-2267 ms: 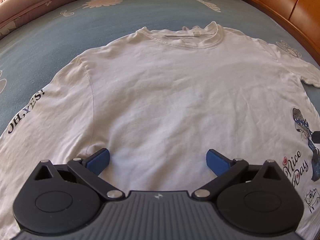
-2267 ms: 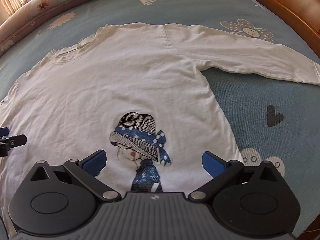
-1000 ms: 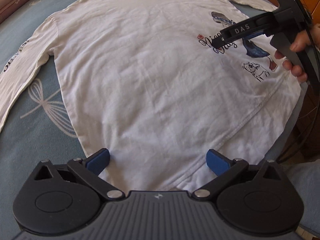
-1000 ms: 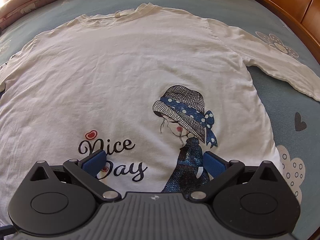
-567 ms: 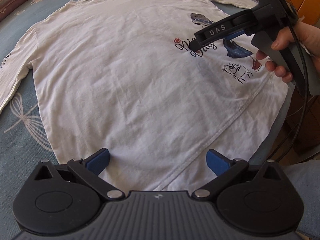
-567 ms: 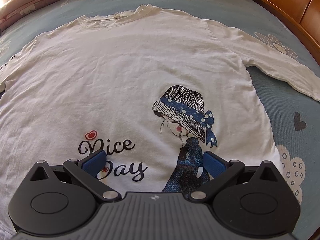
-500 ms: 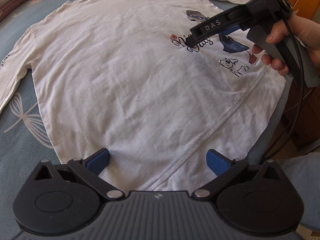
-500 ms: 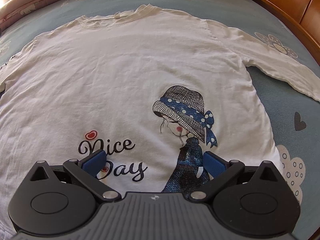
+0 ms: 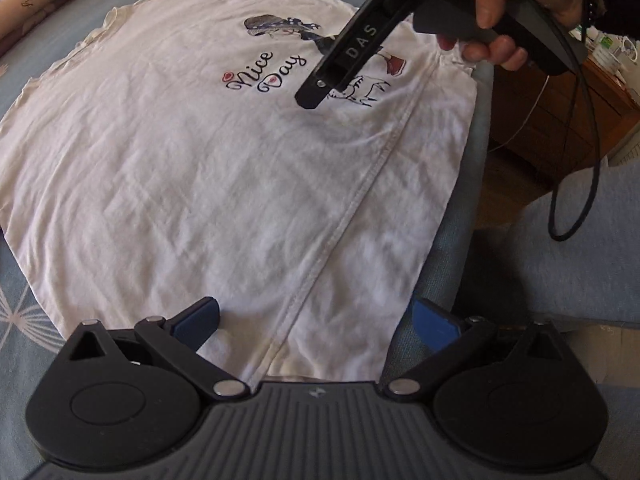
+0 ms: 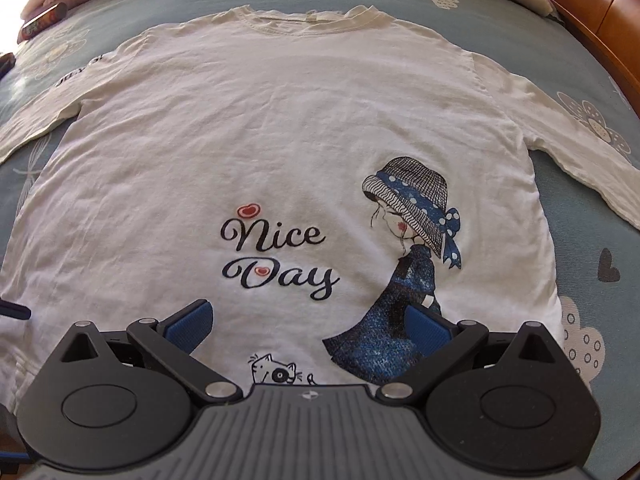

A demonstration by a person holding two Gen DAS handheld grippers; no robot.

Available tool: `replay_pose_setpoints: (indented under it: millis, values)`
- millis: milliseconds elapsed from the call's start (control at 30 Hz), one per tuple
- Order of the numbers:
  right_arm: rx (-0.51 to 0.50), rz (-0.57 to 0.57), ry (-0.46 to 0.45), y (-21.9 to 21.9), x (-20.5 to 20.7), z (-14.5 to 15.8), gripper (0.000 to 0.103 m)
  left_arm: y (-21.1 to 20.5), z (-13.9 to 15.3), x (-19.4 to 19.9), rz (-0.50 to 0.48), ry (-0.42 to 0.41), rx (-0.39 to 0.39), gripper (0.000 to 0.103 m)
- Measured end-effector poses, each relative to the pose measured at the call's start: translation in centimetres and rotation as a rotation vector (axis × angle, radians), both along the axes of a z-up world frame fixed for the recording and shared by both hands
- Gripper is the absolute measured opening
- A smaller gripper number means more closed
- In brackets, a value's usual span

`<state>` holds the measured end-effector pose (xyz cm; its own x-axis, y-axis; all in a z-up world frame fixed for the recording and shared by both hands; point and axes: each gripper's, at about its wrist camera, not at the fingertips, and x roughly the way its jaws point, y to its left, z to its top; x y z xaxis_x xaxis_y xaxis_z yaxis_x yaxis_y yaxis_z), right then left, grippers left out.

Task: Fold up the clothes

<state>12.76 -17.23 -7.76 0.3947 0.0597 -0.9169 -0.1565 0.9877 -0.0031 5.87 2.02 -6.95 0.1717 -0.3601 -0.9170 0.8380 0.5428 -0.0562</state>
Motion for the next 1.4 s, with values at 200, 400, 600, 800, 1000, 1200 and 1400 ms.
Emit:
replay_pose_setpoints:
  millis: [200,400,600,800,1000,1200,1400]
  values:
    - [-0.015,0.028,0.03,-0.3,-3.0,-0.5,0.103,0.5,0.2,-1.4,-0.017,0.006,0.057,0.102]
    - [0.027,0.001,-0.106,-1.3,-1.3,1.3,0.103,-1.3,2.1,0.8,0.05,-0.037,0.041,0.102]
    - [0.057,-0.077,-0.048,-5.2,1.3,-0.8,0.103,-3.9,3.1,4.0,0.174,-0.032,0.031,0.102]
    - [0.051,-0.003,0.047,-9.2,-2.2,-0.9,0.103,-7.5,3.4,5.6,0.194,-0.057,0.027,0.102]
    - [0.112,-0.121,0.022,-14.7,-0.8,0.8,0.103,-14.8,3.6,7.5,0.12,-0.102,-0.049,0.102]
    - [0.13,-0.307,-0.058,-21.8,2.8,1.9,0.103,-20.7,2.9,11.2,0.069,-0.168,-0.089,0.102]
    - [0.131,-0.417,-0.081,-26.8,4.0,1.5,0.103,-25.0,1.4,18.8,0.132,-0.246,-0.122,0.102]
